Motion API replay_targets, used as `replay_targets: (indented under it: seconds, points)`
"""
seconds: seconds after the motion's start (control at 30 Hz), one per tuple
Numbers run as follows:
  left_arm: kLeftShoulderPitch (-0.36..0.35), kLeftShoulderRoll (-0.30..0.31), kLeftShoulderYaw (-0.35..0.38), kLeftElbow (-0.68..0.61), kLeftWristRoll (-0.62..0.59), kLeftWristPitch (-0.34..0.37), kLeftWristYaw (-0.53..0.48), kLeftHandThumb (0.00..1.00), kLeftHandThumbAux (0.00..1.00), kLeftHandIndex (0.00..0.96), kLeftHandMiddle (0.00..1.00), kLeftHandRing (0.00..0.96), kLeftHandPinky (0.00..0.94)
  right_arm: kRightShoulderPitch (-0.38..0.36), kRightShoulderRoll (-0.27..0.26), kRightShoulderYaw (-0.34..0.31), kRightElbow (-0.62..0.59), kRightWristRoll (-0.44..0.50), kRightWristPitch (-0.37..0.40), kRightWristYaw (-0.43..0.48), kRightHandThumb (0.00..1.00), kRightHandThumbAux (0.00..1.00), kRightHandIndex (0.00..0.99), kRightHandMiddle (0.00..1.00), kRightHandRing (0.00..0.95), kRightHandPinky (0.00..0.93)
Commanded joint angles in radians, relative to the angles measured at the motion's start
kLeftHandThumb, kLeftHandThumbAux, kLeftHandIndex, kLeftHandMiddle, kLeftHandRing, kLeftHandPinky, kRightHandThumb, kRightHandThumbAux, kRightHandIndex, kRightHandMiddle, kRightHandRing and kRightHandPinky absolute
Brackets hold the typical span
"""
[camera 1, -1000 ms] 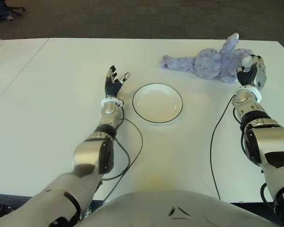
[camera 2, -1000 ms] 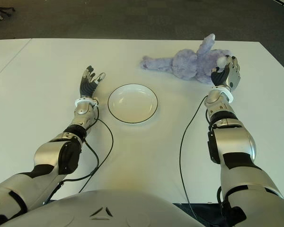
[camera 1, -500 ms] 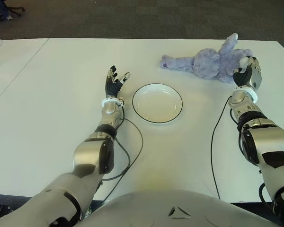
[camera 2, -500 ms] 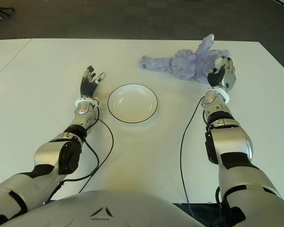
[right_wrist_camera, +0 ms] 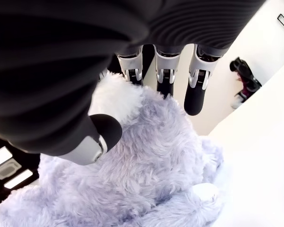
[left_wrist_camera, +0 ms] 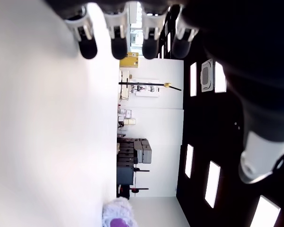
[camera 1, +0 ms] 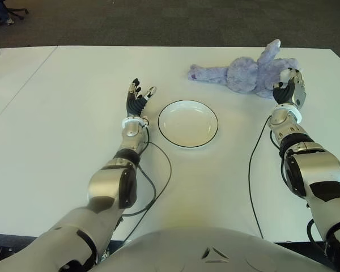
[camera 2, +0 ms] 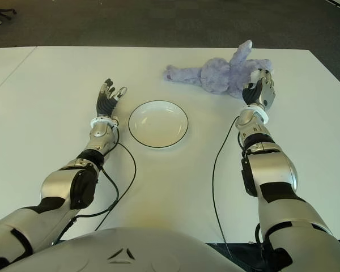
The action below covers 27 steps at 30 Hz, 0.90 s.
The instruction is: Put the doll into the plate.
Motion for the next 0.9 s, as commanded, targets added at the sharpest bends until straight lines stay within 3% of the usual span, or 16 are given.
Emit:
replay_targets:
  seconds: [0.03,0.47,0.53,0.6,0.67,0.7,0.83,0.87,0.9]
  points:
    - [0.151,-0.048,-0.012,0.115,0.010,0.165,0.008,0.000,0.629,0.000,0.048,0.051,0.022,0.001,0.032,0.008,0.011,-0.016,0.017,0.026,0.773,0.645,0.108,0.046,0.093,0.169]
    - [0.159,-0.051,0.003,0.117,0.001,0.158,-0.006,0.000,0.631,0.000,0.040,0.043,0.030,0.005,0.027,0.004,0.011,-0.012,0.017,0.026,0.782,0.657,0.127,0.069,0.110,0.191]
    - [0.157,-0.049,-0.001,0.116,0.005,0.162,0.002,0.000,0.633,0.000,0.046,0.047,0.030,0.006,0.026,-0.002,0.010,-0.007,0.010,0.017,0.878,0.656,0.158,0.111,0.182,0.280]
    - [0.157,-0.049,-0.005,0.116,0.010,0.165,0.006,0.000,0.633,0.000,0.046,0.047,0.030,0.007,0.026,-0.008,0.009,-0.003,0.002,0.007,0.895,0.655,0.162,0.117,0.193,0.292]
    - [0.159,-0.048,-0.009,0.117,0.015,0.164,0.008,0.000,0.628,0.000,0.052,0.049,0.017,0.008,0.025,-0.015,0.008,0.002,-0.005,-0.004,0.987,0.690,0.202,0.221,0.403,0.404]
    - [0.160,-0.048,-0.010,0.117,0.017,0.163,0.008,0.000,0.620,0.000,0.052,0.048,0.010,0.008,0.024,-0.018,0.007,0.003,-0.007,-0.008,0.996,0.683,0.235,0.325,0.459,0.450]
    - [0.157,-0.048,-0.014,0.116,0.021,0.162,0.012,0.000,0.603,0.000,0.050,0.046,0.006,0.016,0.015,-0.031,0.008,0.008,-0.019,-0.026,1.000,0.678,0.289,0.396,0.495,0.492]
    - [0.156,-0.048,-0.014,0.116,0.022,0.164,0.012,0.000,0.594,0.000,0.050,0.045,0.012,0.020,0.012,-0.035,0.008,0.009,-0.023,-0.033,0.954,0.673,0.331,0.445,0.551,0.614]
    - [0.156,-0.048,-0.015,0.116,0.023,0.164,0.013,0.000,0.592,0.000,0.050,0.044,0.014,0.021,0.011,-0.035,0.008,0.008,-0.022,-0.037,0.943,0.672,0.341,0.458,0.565,0.645]
